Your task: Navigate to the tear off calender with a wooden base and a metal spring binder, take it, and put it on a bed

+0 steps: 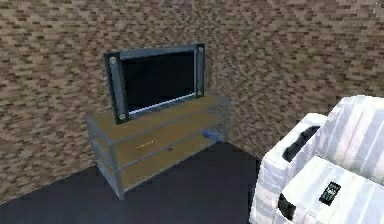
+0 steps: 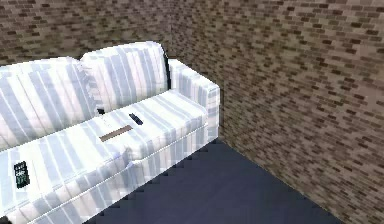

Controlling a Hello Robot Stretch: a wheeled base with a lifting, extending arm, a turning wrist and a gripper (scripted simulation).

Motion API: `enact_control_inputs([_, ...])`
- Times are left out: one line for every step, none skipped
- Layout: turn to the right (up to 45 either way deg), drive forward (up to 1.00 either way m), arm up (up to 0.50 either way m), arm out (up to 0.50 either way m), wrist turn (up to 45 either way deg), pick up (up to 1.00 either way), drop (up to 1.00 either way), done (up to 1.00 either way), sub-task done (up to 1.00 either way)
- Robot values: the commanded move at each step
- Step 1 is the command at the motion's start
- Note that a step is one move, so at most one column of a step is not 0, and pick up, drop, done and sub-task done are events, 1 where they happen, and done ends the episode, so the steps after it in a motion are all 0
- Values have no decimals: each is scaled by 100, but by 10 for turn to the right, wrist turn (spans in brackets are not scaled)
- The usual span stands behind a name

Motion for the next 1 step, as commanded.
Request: enact_control_inputs([0,15,0,0,0,0,0,0,0])
